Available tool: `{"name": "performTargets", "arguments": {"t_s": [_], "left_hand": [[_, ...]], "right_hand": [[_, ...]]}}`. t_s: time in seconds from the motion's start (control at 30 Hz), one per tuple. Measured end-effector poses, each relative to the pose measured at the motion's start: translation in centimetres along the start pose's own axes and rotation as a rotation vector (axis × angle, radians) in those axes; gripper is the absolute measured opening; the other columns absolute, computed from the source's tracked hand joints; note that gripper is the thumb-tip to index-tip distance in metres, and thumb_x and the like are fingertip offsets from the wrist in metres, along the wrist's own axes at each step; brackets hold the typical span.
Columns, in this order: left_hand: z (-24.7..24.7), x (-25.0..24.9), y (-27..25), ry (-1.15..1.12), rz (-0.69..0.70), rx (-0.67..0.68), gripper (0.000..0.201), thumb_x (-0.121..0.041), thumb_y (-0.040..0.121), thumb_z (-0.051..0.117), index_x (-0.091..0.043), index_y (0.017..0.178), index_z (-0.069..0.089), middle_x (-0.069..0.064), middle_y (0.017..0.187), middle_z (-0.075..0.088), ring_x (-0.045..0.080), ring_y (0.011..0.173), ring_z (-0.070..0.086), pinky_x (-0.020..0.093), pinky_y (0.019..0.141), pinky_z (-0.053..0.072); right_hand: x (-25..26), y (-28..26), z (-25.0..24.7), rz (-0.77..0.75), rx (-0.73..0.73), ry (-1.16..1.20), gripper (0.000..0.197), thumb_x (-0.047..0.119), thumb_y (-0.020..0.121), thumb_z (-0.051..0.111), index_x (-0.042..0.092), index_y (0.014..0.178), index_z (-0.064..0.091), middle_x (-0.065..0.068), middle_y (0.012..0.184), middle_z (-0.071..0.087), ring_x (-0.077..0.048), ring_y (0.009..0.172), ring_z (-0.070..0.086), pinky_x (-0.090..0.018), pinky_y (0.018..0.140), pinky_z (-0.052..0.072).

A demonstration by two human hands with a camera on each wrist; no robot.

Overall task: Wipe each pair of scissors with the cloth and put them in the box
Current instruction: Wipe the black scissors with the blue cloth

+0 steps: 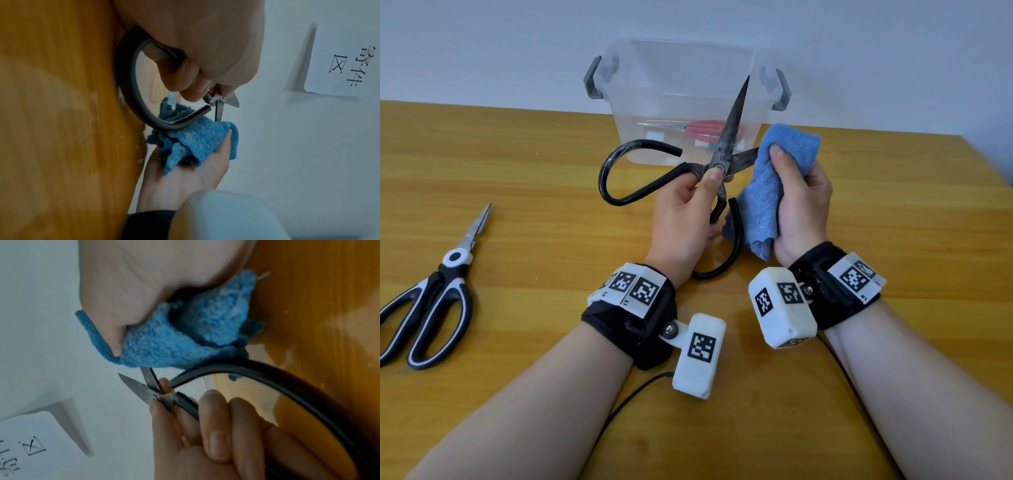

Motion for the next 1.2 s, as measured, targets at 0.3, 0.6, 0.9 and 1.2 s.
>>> {"name": "performTargets", "arguments": {"t_s": [0.3, 0.6, 0.9, 1.2], "left_hand": [[-0.2, 0.4, 0.6, -0.007, -0.050, -0.074, 0.038, -0.029, 0.105, 0.058, -0.008, 0.075, 0.050, -0.005, 0.057, 0.027, 0.014, 0.046, 0.027, 0.016, 0.038, 0.032], [-0.1, 0.4, 0.6, -0.009, -0.040, -0.064, 0.039, -0.029, 0.105, 0.057, 0.006, 0.089, 0.058, -0.005, 0.058, 0.024, 0.014, 0.047, 0.024, 0.016, 0.039, 0.033], [-0.1, -0.2, 0.2, -0.027, 0.006, -0.078, 0.052, -0.022, 0.106, 0.057, -0.026, 0.056, 0.044, -0.005, 0.056, 0.026, 0.013, 0.046, 0.024, 0.018, 0.038, 0.032], [-0.3, -0.3, 0.1, -0.040, 0.040, -0.080, 0.044, -0.020, 0.107, 0.055, -0.017, 0.071, 0.031, -0.006, 0.056, 0.025, 0.016, 0.050, 0.021, 0.019, 0.038, 0.028]], "right_hand": [[0.5, 0.7, -1.1, 0.138, 0.015, 0.231, 0.032, 0.026, 0.090, 0.061, 0.008, 0.116, 0.064, -0.006, 0.082, 0.052, -0.028, 0.068, 0.055, -0.039, 0.064, 0.050], [1.2, 0.3, -0.7, 0.253, 0.100, 0.348, 0.023, 0.022, 0.102, 0.046, 0.012, 0.088, 0.059, 0.002, 0.063, 0.054, -0.013, 0.051, 0.054, -0.023, 0.048, 0.046], [1.3, 0.6, -0.8, 0.228, 0.152, 0.372, 0.031, 0.025, 0.103, 0.040, 0.013, 0.082, 0.059, 0.005, 0.063, 0.060, -0.012, 0.049, 0.049, -0.023, 0.050, 0.040], [0.4, 1.5, -1.3, 0.260, 0.215, 0.415, 0.020, 0.029, 0.096, 0.045, 0.015, 0.086, 0.055, 0.005, 0.059, 0.046, -0.011, 0.051, 0.046, -0.025, 0.054, 0.034]]}}
Point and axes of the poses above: each hand's wrist, its own y-axis towards the middle knuckle, its own z-axis out of the palm, x = y × z, the point moved 2 cm from there along y, towards the middle knuckle
